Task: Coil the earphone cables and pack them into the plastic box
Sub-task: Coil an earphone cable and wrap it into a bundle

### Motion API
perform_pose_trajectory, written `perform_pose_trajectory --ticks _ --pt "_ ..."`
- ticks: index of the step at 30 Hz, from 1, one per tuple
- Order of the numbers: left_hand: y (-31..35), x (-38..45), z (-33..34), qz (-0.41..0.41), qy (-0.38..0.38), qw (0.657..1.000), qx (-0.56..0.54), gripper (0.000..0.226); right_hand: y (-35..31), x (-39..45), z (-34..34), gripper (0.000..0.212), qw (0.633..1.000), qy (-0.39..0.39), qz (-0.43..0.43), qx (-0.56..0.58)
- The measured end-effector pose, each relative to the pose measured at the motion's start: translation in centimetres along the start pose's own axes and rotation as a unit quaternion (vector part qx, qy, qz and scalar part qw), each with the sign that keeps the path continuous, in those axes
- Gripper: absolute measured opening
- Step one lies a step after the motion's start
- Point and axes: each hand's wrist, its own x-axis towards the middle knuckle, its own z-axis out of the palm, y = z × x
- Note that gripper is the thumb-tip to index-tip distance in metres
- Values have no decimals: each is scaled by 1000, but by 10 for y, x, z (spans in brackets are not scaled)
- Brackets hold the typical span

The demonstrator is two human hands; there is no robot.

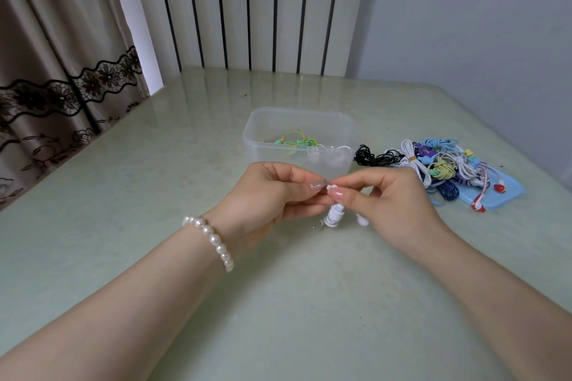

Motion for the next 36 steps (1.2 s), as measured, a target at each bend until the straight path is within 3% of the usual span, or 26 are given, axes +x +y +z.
perform_pose_trajectory --ticks 4,8,14,22,28,36 --pt "12 3 -11 38 64 992 103 8 -3 2 -4 15 999 31 11 26" --pt "21 7 -32 77 143 949 271 11 -7 3 -12 8 990 39 53 125" --pt "14 10 -40 59 114 879 459 18 -2 4 -13 17 986 53 73 142" --pt "9 13 -40 68 97 863 491 6 2 5 -10 14 988 65 57 126" --pt "2 12 -33 68 90 828 550 13 2 4 -7 13 992 48 46 107" --pt "6 7 -26 60 47 811 580 9 2 4 -7 12 991 44 47 117"
